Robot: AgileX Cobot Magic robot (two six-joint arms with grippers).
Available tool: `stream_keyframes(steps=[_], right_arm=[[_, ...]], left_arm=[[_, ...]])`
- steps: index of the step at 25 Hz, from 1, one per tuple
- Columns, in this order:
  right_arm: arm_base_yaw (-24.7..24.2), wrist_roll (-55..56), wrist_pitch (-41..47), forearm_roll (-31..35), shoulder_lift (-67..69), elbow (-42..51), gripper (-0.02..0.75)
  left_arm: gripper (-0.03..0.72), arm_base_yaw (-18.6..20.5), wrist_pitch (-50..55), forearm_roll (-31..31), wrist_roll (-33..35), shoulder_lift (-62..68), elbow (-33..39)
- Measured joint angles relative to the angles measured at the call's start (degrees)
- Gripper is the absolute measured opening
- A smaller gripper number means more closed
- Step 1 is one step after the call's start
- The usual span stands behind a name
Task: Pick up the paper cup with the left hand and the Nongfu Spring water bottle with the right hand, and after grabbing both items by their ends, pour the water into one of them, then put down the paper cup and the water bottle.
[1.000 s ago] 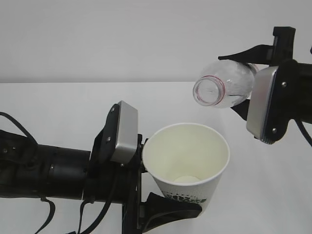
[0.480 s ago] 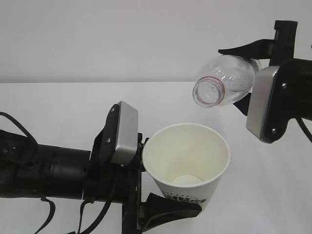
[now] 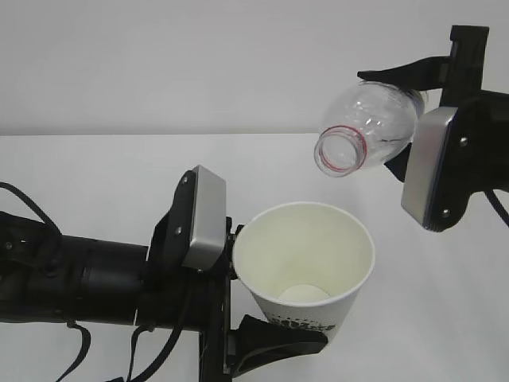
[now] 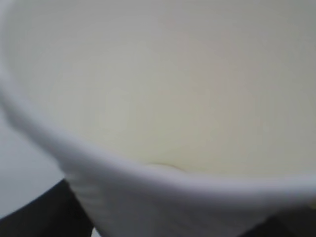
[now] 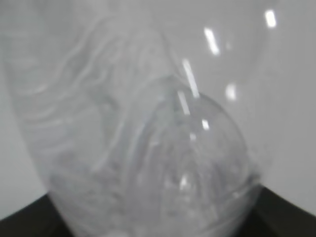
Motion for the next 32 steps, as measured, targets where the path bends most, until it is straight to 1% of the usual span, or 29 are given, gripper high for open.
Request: stream_keyframes(steps=[19, 23, 32], right_arm=[[0.00, -7.02, -2.18, 2.55, 0.00, 0.00, 0.475], [0.00, -8.46, -2.54, 4.32, 0.00, 0.00, 0.475], [0.00, -10.51, -4.62, 4.55, 0.00, 0.00, 0.475]], left_arm=[[0.537, 0.00, 0.53, -0.03, 0.00, 0.00, 0.00], [0.537, 0.00, 0.53, -0.03, -1.46, 0.00, 0.00], [0.537, 0.00, 0.53, 0.07, -1.83, 0.00, 0.00]])
